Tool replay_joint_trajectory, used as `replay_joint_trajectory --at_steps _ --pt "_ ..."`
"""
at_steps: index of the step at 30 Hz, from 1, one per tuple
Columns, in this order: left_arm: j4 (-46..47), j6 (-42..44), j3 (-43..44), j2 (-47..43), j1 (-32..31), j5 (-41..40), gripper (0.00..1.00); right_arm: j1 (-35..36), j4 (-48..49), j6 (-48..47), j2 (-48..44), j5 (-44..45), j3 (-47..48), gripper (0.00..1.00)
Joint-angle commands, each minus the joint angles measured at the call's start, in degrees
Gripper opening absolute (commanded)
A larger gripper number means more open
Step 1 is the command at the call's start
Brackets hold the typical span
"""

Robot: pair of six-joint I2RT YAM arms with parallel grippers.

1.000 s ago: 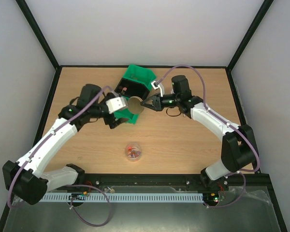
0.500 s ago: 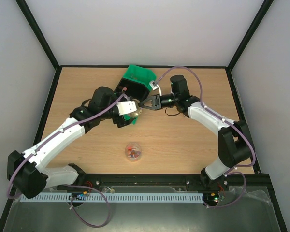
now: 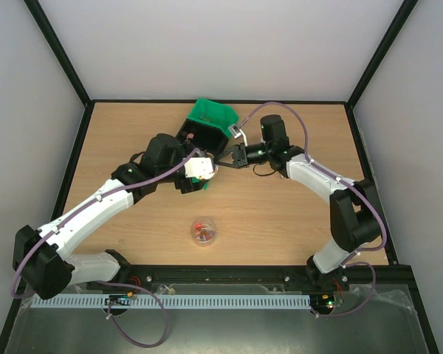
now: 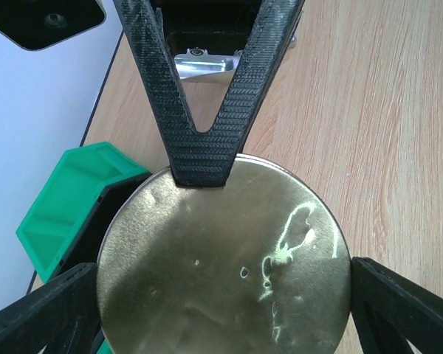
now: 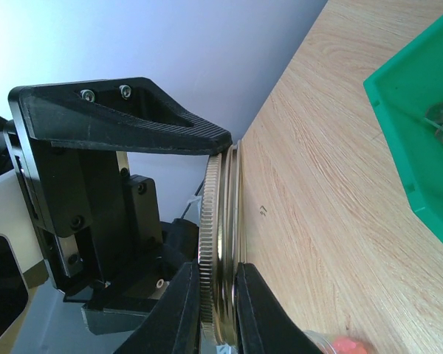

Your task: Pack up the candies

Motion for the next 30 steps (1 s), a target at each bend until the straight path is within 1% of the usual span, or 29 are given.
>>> replay_joint_trajectory --at_steps 1,5,6,9,14,17,25,30 --pt "0.5 1.1 -0.2 0.4 -1.0 1.2 0.88 -0.3 1.8 1.2 0.6 -2.0 0.8 0.01" --pt "0.5 0.8 -0.2 0.4 -1.0 1.4 0.84 -0.4 1.8 1.1 0.8 -2.0 0.9 0.01" --pt "0.4 0.7 -0.2 0.4 -1.0 1.4 0.85 -0.4 1.7 1.1 1.0 -2.0 1.0 0.01" --pt "0.8 0.6 -0.6 0.2 -1.0 1.7 0.98 -0.4 1.3 1.2 1.2 -1.9 1.2 0.01" --pt "0.8 1.5 -0.8 0.4 -1.6 2.0 0.99 -0.4 1.2 1.1 1.5 -2.1 1.4 0.01" --pt "0.6 1.6 -0.6 0.8 -1.8 1.9 0.95 -0.4 1.2 1.1 1.5 -2.2 1.4 0.01" --pt "-0.3 2.1 -0.4 1.1 -1.8 1.1 0.78 -0.5 0.8 0.9 1.9 -2.5 1.7 0.01" --pt "-1.8 1.2 -0.4 0.8 -1.7 2.1 0.71 -1.2 0.6 1.1 2.3 -2.7 1.8 0.06"
